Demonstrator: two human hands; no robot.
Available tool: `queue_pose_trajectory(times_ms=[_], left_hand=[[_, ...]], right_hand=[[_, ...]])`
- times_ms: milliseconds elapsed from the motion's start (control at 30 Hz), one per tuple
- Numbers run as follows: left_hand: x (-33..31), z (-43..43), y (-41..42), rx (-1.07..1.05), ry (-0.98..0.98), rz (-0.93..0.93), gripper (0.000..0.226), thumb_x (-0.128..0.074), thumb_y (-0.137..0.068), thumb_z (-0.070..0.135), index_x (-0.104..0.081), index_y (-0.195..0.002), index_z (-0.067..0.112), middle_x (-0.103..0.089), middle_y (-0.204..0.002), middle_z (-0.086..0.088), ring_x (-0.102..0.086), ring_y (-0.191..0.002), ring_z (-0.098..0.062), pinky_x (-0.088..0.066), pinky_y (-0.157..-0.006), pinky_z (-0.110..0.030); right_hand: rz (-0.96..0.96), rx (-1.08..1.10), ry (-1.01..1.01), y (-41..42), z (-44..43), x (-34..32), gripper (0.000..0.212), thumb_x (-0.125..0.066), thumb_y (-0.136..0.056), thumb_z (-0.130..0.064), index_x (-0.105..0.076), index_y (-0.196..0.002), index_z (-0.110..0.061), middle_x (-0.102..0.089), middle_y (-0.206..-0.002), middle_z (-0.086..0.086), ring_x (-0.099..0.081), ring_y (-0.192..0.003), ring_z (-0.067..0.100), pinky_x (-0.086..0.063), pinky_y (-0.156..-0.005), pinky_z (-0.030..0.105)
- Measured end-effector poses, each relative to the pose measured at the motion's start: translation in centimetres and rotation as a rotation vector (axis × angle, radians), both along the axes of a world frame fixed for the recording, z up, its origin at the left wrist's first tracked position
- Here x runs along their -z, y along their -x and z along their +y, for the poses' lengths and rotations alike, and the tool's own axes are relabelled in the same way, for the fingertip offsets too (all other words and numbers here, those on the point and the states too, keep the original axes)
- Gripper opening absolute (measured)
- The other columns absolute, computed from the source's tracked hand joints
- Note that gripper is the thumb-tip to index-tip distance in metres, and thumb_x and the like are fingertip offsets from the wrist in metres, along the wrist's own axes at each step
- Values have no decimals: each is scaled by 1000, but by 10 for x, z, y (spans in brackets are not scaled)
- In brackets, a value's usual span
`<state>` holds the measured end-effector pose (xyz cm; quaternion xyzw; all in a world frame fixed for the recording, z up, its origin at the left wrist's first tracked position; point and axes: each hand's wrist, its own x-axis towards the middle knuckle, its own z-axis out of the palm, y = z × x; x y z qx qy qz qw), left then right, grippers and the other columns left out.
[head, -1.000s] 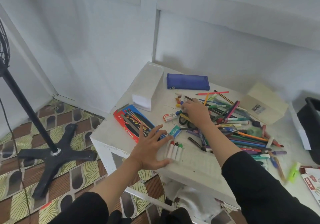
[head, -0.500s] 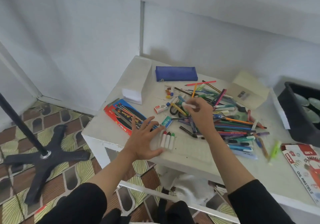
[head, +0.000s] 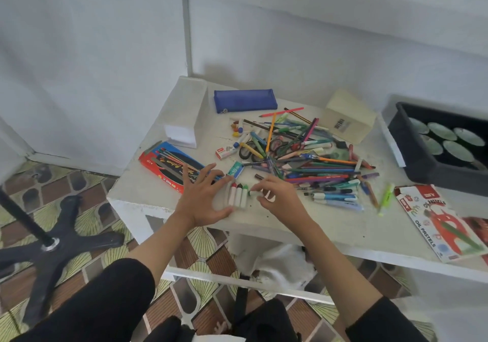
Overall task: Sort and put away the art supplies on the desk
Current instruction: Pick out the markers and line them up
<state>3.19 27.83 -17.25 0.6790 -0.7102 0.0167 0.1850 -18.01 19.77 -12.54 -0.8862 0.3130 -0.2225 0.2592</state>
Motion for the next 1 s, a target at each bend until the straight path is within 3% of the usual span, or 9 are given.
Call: queue_pose_trajectory(times_ms=[100,200,300,567,833,1000], left_hand=[[1,1,0,-3,-10,-25,78,-32,-75,79,-48,-135,33,-50,-130,2,-28,-139,-25,7,-107,-68],[1,1,1,-7,-10,-34,83,-21,-76,83,-48,-135,32,-51,-129,2,-30,-138,-26,5,-107,-69],[0,1,1,-11,-14,-43,86,-14,-76,85,-48,-135,32,-51,-130,2,-30,-138,-26,4,-107,-69],[-2,1,2,-18,-27,-73,77,-31,-75,78,-49,-135,33,-52,-128,1,-30,-137,-26,6,-109,-64],[-3,2,3,-19,-30,-43,73,-34,-76,76,-49,-133,33,-51,-128,-1,-29,-137,-25,6,-109,-66],[-4,2,2,-21,-53,-38,76,-20,-80,81,-46,-135,35,-51,-129,0,-27,-137,-24,5,-109,-64]], right_hand=[[12,-38,32,-1,8,1,17,-70,-74,6,-70,-88,-5,-64,-89,5,-57,-72,13,-51,-70,28],[93,-106,96,-1,11,3,14,-72,-74,2,-73,-87,-3,-65,-94,9,-61,-86,22,-49,-79,29],[162,-147,128,-3,12,5,17,-71,-77,-2,-74,-94,-4,-63,-96,10,-60,-88,24,-49,-78,33],[294,-156,93,-9,7,2,17,-60,-87,-6,-72,-98,-1,-65,-106,10,-57,-101,25,-47,-86,38],[308,-168,-37,-15,-7,-4,5,-67,-82,-5,-70,-85,-8,-56,-96,5,-53,-83,16,-48,-79,36],[262,-190,-58,-21,-31,-20,11,-66,-86,-18,-73,-91,-10,-58,-90,-1,-50,-75,8,-44,-72,22]])
